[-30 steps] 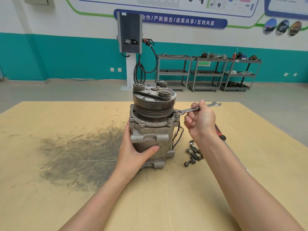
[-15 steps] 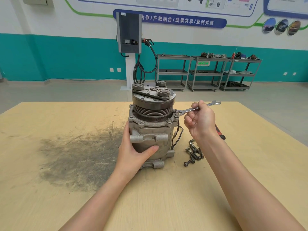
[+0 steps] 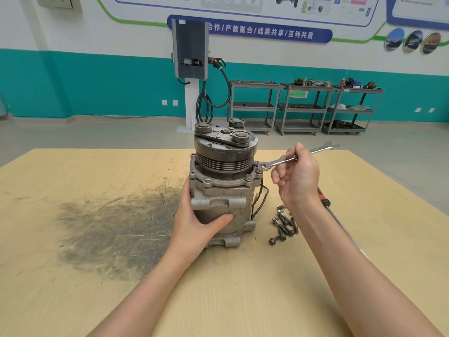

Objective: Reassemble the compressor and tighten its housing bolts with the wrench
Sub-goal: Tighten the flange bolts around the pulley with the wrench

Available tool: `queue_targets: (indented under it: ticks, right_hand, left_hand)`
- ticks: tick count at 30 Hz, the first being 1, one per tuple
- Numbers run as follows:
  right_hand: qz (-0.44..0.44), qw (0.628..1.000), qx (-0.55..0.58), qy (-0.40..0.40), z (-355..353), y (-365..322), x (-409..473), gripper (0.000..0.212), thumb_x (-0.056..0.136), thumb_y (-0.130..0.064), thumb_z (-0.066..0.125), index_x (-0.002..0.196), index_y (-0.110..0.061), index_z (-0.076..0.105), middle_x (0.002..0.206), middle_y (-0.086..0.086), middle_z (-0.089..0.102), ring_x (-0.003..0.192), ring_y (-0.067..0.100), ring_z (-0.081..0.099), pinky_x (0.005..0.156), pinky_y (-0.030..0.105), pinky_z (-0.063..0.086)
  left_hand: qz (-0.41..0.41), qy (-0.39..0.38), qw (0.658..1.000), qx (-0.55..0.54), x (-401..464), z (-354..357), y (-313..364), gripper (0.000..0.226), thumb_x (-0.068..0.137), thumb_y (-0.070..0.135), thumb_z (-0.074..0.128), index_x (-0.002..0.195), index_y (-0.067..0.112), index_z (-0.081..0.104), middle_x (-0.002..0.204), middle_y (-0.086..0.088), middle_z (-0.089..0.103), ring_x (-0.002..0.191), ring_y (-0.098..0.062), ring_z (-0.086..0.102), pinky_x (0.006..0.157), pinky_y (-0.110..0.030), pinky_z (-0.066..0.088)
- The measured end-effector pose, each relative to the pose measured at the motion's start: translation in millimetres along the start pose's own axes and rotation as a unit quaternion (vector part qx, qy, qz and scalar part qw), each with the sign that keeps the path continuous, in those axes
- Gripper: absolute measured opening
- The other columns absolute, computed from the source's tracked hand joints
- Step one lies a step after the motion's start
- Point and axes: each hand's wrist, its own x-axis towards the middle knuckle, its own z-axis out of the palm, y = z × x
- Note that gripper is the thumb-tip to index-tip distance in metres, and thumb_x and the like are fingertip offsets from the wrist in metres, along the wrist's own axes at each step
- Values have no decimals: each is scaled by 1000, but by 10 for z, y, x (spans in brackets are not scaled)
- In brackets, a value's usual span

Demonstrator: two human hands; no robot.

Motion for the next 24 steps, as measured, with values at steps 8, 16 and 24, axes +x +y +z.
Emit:
queue_targets:
  ticks: [8, 16, 24]
  right_hand:
    - [-101, 990, -57, 75, 51, 170, -111, 43, 105, -24, 30, 67, -11, 45, 37, -3, 40, 30, 14, 38, 35, 18, 32]
    - [-406, 879, -243, 57, 39, 216, -214, 35, 99, -27, 32, 68, -22, 46, 55, -15, 48, 52, 0, 48, 48, 28, 38]
    - [-323, 927, -172, 79, 131, 93, -232, 43, 101, -35, 30, 65, -20, 48, 43, -7, 45, 40, 13, 46, 43, 24, 38]
  left_hand:
    - [-4, -1, 1000, 0, -9, 1, 6, 112, 53, 54, 85, 149, 38, 29, 139, 14, 56, 131, -4, 50, 114, -41, 40]
    - [-4, -2, 1000, 8, -7, -2, 28, 110, 53, 53, 84, 148, 31, 33, 138, 12, 57, 130, -6, 51, 113, -42, 41]
    - [-9, 2, 1000, 12, -5, 1, 22, 107, 53, 52, 84, 145, 29, 35, 135, 10, 60, 129, -8, 53, 112, -43, 43]
